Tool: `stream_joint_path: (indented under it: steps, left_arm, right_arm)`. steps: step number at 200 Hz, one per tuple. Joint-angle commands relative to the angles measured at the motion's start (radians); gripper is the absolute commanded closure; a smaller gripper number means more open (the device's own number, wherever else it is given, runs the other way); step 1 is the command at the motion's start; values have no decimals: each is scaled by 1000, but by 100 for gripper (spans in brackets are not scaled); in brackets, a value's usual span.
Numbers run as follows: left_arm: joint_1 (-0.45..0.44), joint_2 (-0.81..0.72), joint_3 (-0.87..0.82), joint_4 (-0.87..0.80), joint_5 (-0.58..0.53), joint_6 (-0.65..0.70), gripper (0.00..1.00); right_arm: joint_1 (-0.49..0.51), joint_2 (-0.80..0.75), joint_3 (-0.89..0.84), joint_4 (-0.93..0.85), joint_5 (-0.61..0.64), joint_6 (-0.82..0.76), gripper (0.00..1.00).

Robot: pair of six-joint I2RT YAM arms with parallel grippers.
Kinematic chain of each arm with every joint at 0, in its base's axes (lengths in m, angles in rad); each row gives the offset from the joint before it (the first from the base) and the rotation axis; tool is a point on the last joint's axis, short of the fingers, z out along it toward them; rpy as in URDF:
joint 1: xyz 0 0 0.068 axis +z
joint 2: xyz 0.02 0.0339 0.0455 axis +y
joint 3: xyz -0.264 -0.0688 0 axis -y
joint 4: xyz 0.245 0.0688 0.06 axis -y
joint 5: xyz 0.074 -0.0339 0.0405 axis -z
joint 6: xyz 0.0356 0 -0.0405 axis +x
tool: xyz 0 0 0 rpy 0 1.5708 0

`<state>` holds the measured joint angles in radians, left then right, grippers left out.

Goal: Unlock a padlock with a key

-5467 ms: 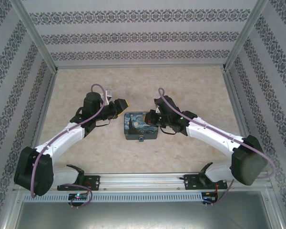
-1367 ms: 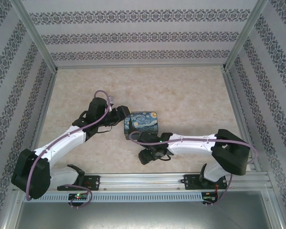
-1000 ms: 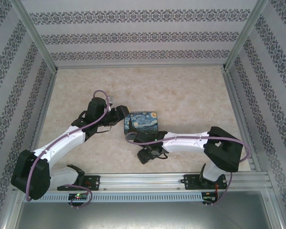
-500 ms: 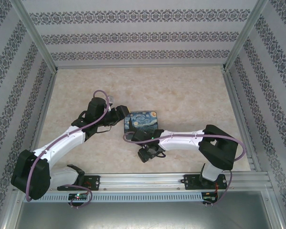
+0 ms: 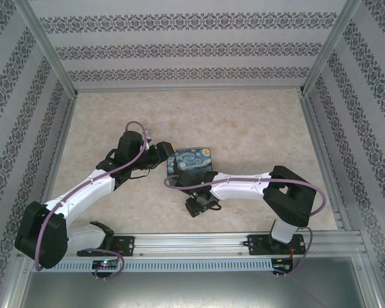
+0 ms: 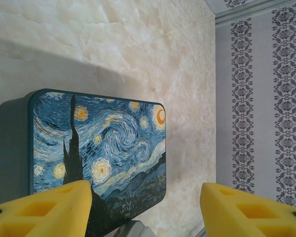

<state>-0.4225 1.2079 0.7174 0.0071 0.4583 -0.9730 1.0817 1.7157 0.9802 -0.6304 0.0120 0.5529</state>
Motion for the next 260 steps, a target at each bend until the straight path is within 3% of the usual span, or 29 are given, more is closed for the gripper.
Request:
stream_joint_path:
  steps: [1, 40, 78, 109, 158, 188, 206, 234, 260]
  left_arm:
    - [14, -11, -7, 2, -9, 14, 39]
    - [14, -11, -6, 2, -7, 13, 39]
    - [15, -10, -9, 3, -9, 13, 39]
    - [14, -13, -8, 4, -9, 10, 38]
    - [14, -14, -7, 0, -8, 10, 37]
    - [14, -12, -6, -1, -11, 10, 36]
    - [15, -13, -6, -7, -17, 13, 34]
    - [24, -32, 8, -53, -46, 26, 27]
    - [48, -67, 40, -152, -100, 46, 12]
  right_arm:
    - [-12, 41, 30, 128, 5, 26, 42]
    - [-21, 38, 46, 141, 13, 52, 45]
    - [-26, 33, 48, 153, 12, 61, 60]
    - [-25, 20, 30, 155, 11, 68, 62]
    - [-25, -93, -36, 144, 28, 99, 61]
    - [-26, -146, -45, 144, 23, 123, 46]
    - [-26, -136, -24, 153, 8, 131, 44]
    - [-27, -77, 30, 176, 2, 134, 49]
    - [-31, -14, 100, 191, 5, 127, 53]
